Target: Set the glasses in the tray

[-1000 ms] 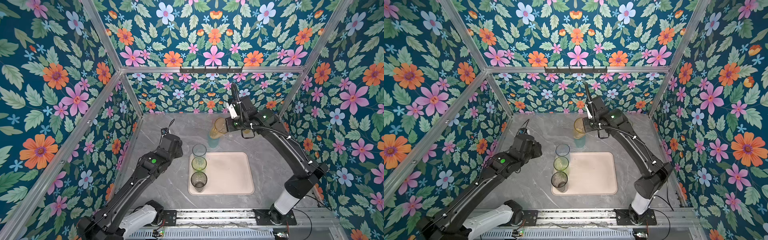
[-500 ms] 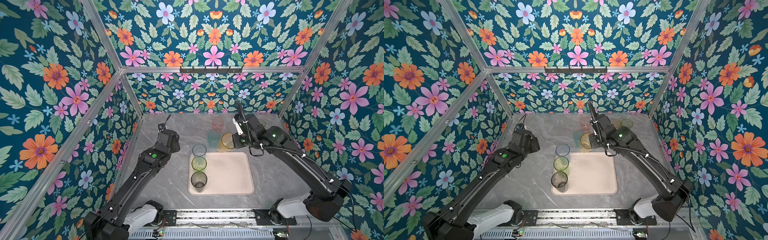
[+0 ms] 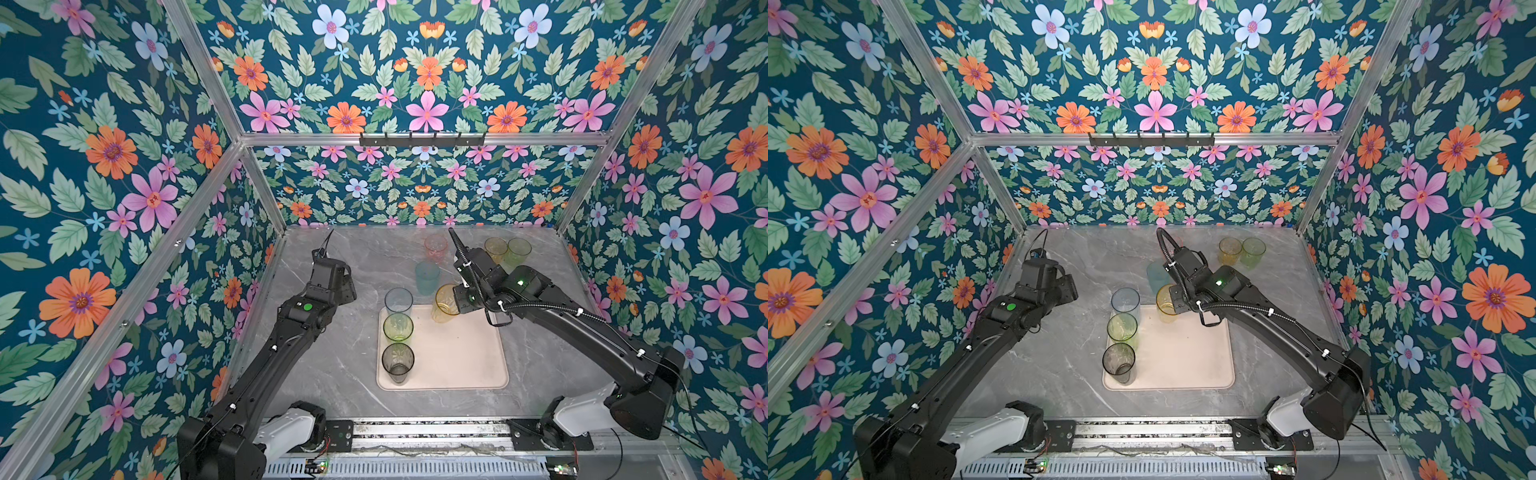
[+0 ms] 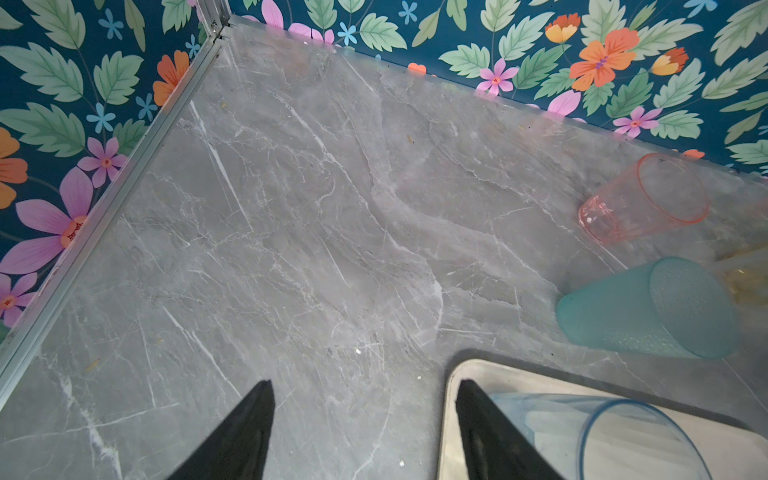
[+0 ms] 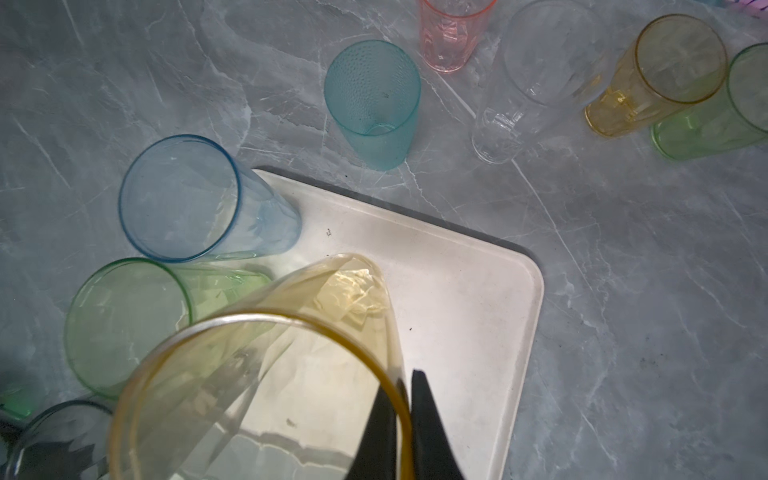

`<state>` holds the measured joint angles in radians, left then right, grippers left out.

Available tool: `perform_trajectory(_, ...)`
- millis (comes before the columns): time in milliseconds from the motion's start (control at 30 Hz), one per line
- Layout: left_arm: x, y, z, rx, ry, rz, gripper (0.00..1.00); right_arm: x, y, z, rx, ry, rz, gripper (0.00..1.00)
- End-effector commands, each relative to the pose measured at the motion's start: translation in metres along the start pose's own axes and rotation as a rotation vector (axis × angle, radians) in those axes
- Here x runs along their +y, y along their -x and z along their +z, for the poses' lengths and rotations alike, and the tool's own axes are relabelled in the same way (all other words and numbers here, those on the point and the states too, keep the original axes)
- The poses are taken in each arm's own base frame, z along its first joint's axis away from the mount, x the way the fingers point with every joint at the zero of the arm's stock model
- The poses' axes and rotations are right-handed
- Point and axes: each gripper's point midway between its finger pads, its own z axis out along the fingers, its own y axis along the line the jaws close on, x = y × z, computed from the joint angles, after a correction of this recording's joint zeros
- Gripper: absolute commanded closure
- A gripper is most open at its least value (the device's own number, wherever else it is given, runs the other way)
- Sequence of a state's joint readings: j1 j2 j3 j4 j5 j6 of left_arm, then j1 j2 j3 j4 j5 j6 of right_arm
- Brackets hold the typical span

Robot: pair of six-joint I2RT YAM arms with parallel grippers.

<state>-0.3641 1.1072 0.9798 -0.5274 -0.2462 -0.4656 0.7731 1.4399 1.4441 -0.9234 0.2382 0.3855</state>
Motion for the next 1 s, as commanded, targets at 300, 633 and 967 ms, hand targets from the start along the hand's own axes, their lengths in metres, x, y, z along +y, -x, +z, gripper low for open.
perform_trajectory(300, 0.005, -0.002, 0.005, -0.004, -0.016, -0.026, 0.28, 0.004, -0.006, 0.039, -0.002, -0.027, 0.025, 1.0)
perform_trajectory(633, 0.005, -0.006, 0.006, 0.008, -0.026, -0.034, 0.28, 0.004, -0.011, 0.059, 0.026, -0.058, 0.02, 1.0)
perform_trajectory(967, 0.002, -0.007, 0.008, 0.014, -0.041, -0.04, 0.29, 0.002, -0.01, 0.071, 0.044, -0.065, 0.03, 1.0)
